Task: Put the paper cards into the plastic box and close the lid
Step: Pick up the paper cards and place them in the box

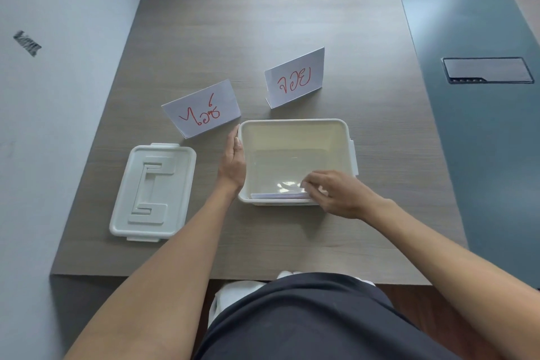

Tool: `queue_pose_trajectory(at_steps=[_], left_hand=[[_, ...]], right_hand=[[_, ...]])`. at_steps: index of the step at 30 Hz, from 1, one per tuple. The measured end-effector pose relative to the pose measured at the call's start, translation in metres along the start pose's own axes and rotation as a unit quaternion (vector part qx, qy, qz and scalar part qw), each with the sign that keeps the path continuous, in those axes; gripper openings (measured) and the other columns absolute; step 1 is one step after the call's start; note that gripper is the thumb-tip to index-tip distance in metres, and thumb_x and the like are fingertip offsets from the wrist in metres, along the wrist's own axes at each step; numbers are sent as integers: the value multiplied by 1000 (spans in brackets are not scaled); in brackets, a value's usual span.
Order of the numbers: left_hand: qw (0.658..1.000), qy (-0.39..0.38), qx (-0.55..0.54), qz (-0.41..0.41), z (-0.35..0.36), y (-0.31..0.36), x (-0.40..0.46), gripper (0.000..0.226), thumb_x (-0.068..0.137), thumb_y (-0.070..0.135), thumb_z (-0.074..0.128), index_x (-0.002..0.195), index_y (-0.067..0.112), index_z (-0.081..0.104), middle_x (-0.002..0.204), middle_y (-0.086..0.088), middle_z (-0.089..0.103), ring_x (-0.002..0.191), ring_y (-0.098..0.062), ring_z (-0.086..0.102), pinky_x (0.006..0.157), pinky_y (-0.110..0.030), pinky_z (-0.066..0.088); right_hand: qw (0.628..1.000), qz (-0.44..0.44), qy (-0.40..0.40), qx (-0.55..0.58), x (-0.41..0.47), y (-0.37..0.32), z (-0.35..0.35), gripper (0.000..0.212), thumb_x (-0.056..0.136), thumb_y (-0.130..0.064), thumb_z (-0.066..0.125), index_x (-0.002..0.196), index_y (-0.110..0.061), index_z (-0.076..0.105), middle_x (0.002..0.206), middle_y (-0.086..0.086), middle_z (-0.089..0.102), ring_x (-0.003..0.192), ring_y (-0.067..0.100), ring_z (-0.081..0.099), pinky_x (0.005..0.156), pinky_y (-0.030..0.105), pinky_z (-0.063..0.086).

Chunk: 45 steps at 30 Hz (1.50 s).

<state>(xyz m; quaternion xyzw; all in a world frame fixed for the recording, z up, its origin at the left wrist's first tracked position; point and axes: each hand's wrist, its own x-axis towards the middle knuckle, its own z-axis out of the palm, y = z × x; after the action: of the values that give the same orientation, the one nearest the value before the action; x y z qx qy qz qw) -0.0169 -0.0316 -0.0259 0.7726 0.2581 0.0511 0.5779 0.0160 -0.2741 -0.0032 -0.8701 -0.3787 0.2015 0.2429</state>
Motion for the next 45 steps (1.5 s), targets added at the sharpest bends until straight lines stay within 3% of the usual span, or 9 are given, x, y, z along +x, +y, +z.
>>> queue_pose_trajectory(at_steps=[5,9,15,20,23,29,40,43,45], left_hand=[[1000,5,5,2,1,-3,2,46,107,26,21,151,21,33,155,5,38,142,-8,32,117,-25,23],[1000,7,21,13,2,-2,1,46,107,25,21,151,19,32,155,5,38,141,-5,32,117,-23,23],[999,-1,47,15,3,-3,2,47,107,27,21,154,26,27,158,11,29,136,8,23,101,6,15],[999,7,52,14,3,-2,1,47,107,25,21,153,24,28,159,8,30,143,-1,25,113,-11,19],[998,10,59,12,2,-2,2,47,107,23,22,153,23,28,159,5,31,144,-5,26,116,-20,20],[999,7,45,-7,2,2,0,47,107,26,22,154,31,28,158,14,29,137,10,24,110,-13,20],[997,-23,62,27,0,1,2,53,104,19,21,155,33,21,159,22,23,134,17,20,95,8,13],[998,-33,54,22,-1,4,1,53,104,20,22,154,39,24,158,23,25,132,21,26,103,-1,18],[998,-35,45,19,0,6,1,53,104,20,21,153,39,25,159,22,25,141,8,23,114,-17,18]], right_hand=[[992,-29,118,24,59,2,-31,29,100,-27,50,85,-6,65,80,6,64,69,25,59,68,37,50],[983,-11,184,11,124,8,-69,23,98,-18,50,91,-4,67,90,13,65,76,30,60,70,39,50],[986,67,121,-95,201,41,-105,39,99,-23,49,135,-8,56,143,13,48,123,35,54,102,40,39],[971,89,47,-217,239,75,-105,57,98,-15,53,151,-10,33,159,18,25,148,35,22,117,47,21],[961,80,32,-263,248,84,-101,62,90,-4,59,147,-9,36,146,20,40,140,38,33,113,47,24],[941,19,53,-334,248,83,-106,41,81,6,56,120,-7,57,109,17,63,100,37,62,97,43,35],[944,-31,184,-273,189,51,-126,49,89,7,52,135,-11,54,112,17,60,100,37,56,86,43,38],[936,-45,231,-261,168,33,-128,53,88,7,55,138,-11,53,107,15,62,96,36,56,82,41,40],[931,-59,257,-251,153,20,-126,51,89,6,55,137,-10,55,104,13,63,93,35,57,79,39,41]])
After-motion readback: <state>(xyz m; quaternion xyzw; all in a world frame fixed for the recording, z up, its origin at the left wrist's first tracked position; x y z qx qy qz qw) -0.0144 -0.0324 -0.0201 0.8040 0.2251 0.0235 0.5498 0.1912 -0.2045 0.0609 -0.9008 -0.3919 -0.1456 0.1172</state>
